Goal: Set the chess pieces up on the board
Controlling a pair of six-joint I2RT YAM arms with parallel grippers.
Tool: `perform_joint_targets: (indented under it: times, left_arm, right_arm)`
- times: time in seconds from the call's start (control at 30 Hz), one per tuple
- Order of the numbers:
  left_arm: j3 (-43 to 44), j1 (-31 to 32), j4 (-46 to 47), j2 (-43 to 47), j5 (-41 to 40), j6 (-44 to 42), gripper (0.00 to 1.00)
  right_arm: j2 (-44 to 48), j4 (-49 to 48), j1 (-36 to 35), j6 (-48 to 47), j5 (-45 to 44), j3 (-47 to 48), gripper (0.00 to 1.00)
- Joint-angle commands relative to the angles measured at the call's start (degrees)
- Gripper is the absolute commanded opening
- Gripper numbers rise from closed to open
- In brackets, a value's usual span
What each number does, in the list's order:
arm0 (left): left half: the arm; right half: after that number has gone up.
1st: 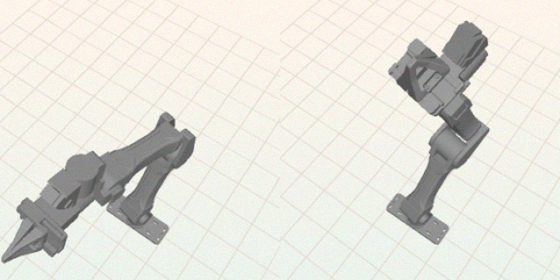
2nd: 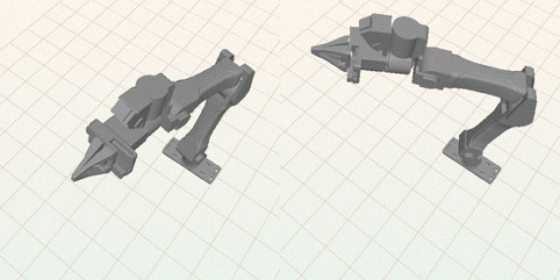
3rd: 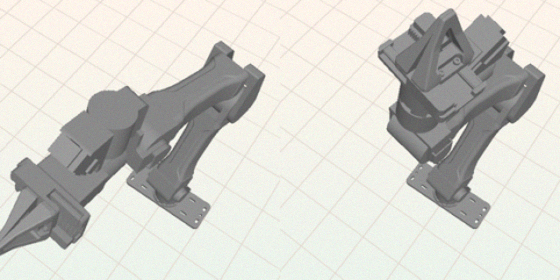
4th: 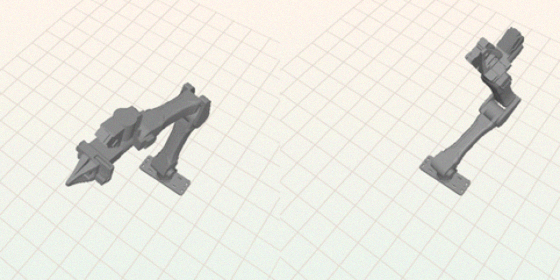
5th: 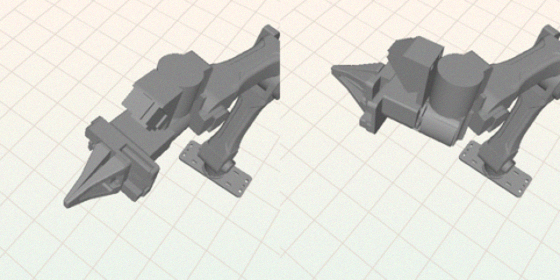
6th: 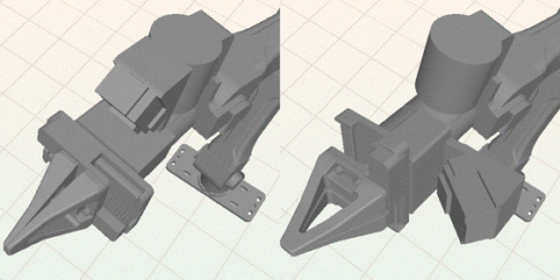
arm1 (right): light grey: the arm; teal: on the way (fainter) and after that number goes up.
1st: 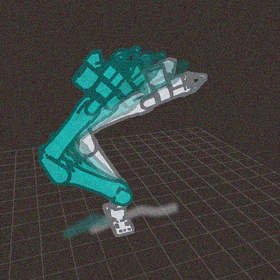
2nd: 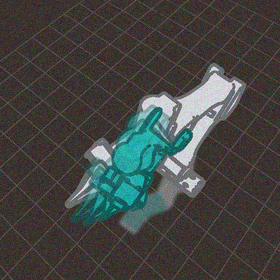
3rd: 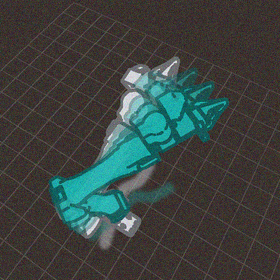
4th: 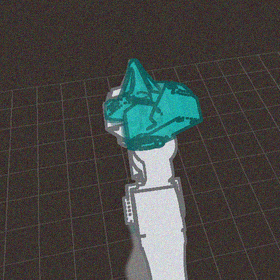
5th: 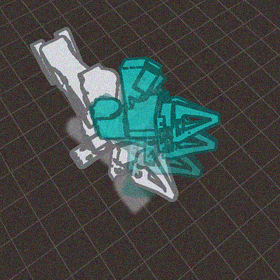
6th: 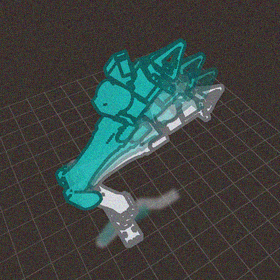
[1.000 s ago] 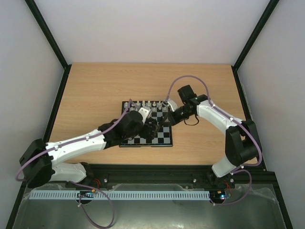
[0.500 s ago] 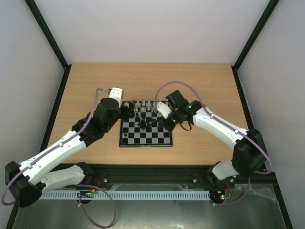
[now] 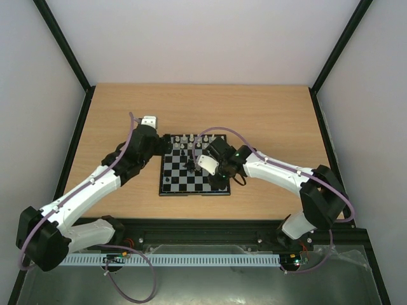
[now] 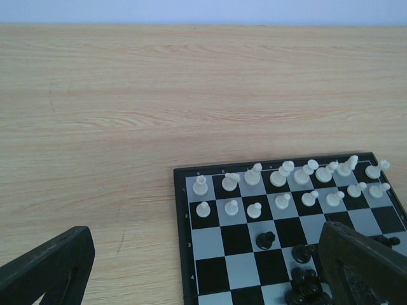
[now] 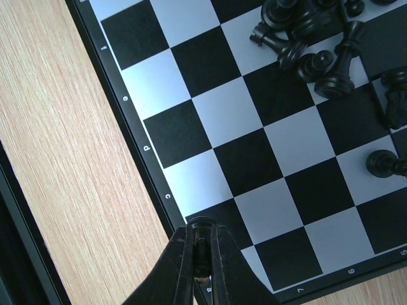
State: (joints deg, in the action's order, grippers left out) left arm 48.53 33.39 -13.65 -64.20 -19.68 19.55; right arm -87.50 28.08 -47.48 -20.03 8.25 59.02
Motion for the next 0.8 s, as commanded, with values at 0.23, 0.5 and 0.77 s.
perform_joint_targets:
  times: [0.23, 0.5, 0.77]
  left_arm:
    - [-1.1, -2.3, 2.0, 4.1, 4.3, -2.2, 0.94]
    - [-2.4, -2.2, 2.7, 5.6, 0.7, -3.7, 0.93]
    - [-2.4, -2.2, 2.8, 5.1, 1.3, -3.8, 0.94]
  right_arm:
    - [0.2, -4.8, -0.5, -2.3, -1.5, -6.8, 0.01]
    - [-3.3, -6.2, -0.5, -2.2, -1.0, -6.6, 0.01]
    - [-3.0, -5.5, -0.5, -2.4, -2.8, -7.3, 0.04]
